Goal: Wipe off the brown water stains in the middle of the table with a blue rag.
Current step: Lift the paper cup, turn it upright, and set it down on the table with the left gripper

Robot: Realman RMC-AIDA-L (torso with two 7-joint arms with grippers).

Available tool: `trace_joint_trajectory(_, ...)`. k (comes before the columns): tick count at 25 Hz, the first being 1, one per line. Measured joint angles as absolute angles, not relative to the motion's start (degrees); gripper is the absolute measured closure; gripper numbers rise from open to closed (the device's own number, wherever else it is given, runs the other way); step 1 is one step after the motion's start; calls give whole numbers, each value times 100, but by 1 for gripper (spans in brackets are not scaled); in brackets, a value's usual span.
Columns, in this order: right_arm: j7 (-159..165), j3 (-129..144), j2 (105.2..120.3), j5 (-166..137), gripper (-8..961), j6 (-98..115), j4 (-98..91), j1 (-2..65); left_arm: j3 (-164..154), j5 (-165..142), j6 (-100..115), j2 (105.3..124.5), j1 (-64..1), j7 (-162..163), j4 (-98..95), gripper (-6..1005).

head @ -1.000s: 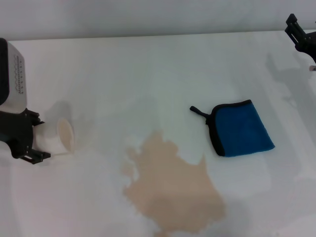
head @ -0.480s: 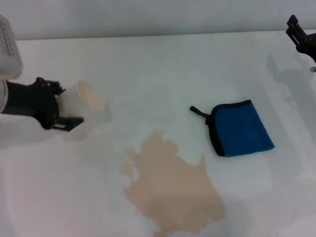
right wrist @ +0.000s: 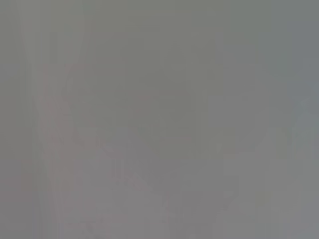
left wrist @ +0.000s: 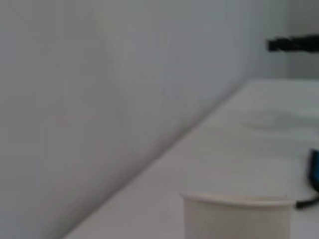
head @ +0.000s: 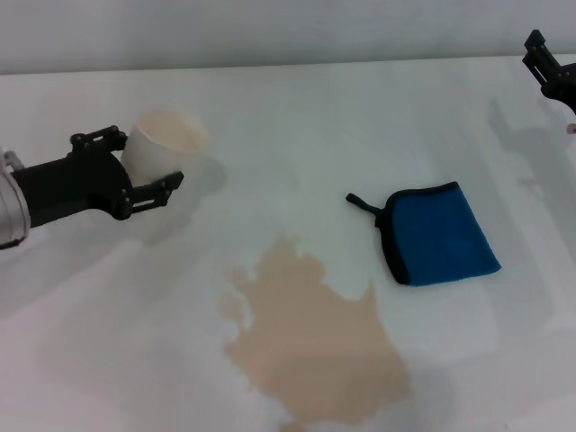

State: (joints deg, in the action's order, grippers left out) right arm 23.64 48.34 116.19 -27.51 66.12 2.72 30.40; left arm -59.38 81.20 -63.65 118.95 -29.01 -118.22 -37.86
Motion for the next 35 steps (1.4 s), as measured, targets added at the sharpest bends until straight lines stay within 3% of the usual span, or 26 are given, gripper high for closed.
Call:
trace_joint_trajectory(13, 2451, 4834, 11619, -2760, 106, 6628, 229, 3081, -5974, 12295, -5737, 11963, -3027, -15141, -1138, 240)
trace_joint_trajectory(21, 2525, 4825, 11619, -2753, 106, 6637, 213, 3078, -5960, 12514, -5091, 12009, -3485, -15249, -416, 238)
trace_joint_trajectory(35, 2523, 4825, 11619, -2750, 107, 6648, 211, 3030, -5975, 12531, -5027, 12032, -3339, -15299, -242, 234)
